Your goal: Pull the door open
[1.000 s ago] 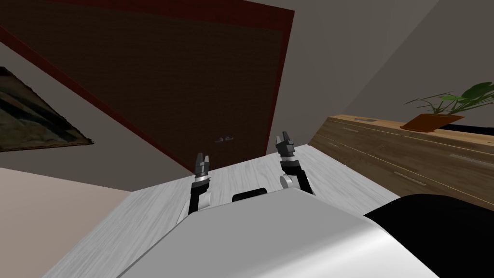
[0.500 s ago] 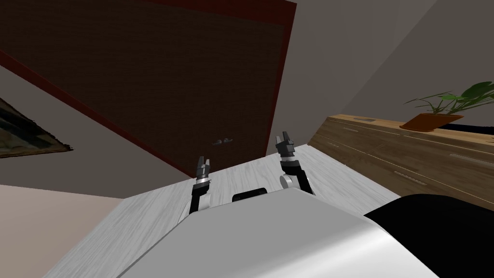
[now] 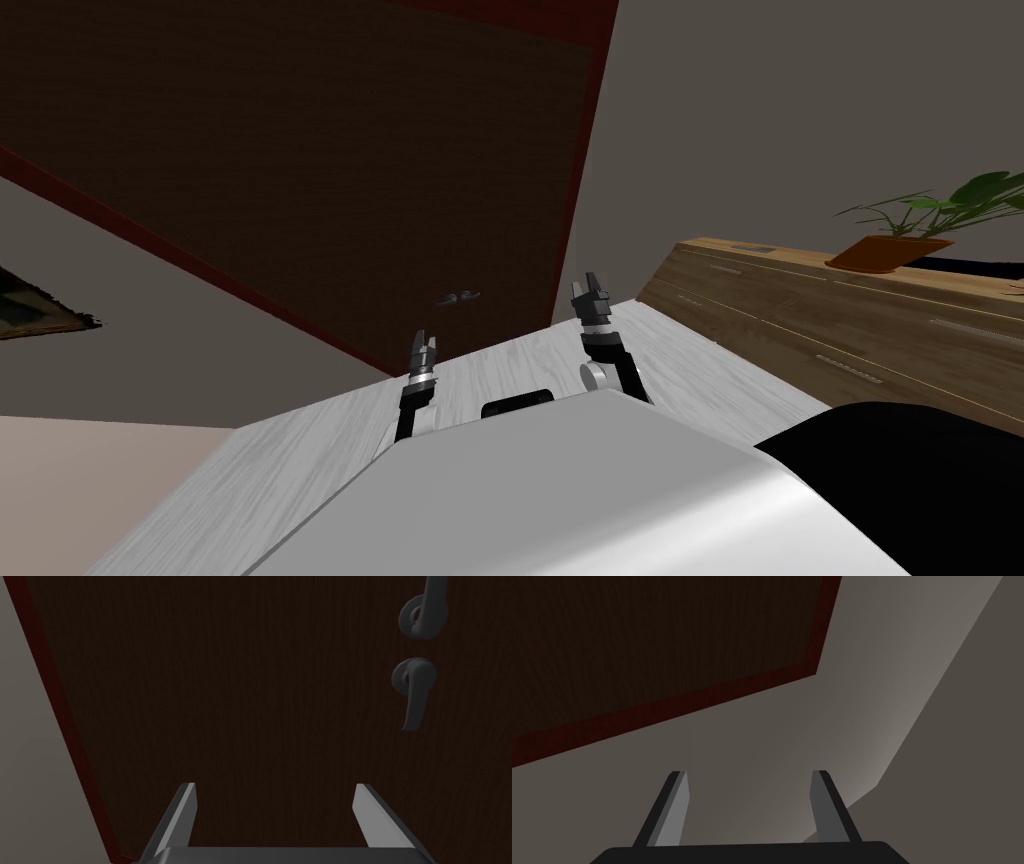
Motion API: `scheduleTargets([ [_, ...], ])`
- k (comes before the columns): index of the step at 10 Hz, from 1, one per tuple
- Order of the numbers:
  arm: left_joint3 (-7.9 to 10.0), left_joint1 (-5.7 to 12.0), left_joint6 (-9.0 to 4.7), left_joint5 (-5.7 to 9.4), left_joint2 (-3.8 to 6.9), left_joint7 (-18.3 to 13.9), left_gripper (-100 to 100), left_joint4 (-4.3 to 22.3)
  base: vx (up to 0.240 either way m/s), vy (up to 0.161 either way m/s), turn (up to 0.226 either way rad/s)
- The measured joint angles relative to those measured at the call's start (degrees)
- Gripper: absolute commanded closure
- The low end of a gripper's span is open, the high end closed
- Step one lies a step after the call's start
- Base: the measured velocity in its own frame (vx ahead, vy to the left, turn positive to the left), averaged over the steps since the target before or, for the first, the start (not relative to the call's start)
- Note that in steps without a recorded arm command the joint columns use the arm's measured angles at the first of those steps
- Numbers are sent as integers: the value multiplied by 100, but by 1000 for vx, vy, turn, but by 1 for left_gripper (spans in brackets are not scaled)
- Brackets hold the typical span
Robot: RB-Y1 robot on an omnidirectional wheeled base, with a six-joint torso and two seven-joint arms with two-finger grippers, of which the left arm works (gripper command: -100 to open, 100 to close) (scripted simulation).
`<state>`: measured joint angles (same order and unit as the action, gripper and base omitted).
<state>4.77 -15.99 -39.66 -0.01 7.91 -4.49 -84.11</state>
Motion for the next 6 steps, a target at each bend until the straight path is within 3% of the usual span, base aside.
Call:
scheduleTargets([
  [6,113,236,-199,105,120,-159,-100,1031,95,19,-42],
])
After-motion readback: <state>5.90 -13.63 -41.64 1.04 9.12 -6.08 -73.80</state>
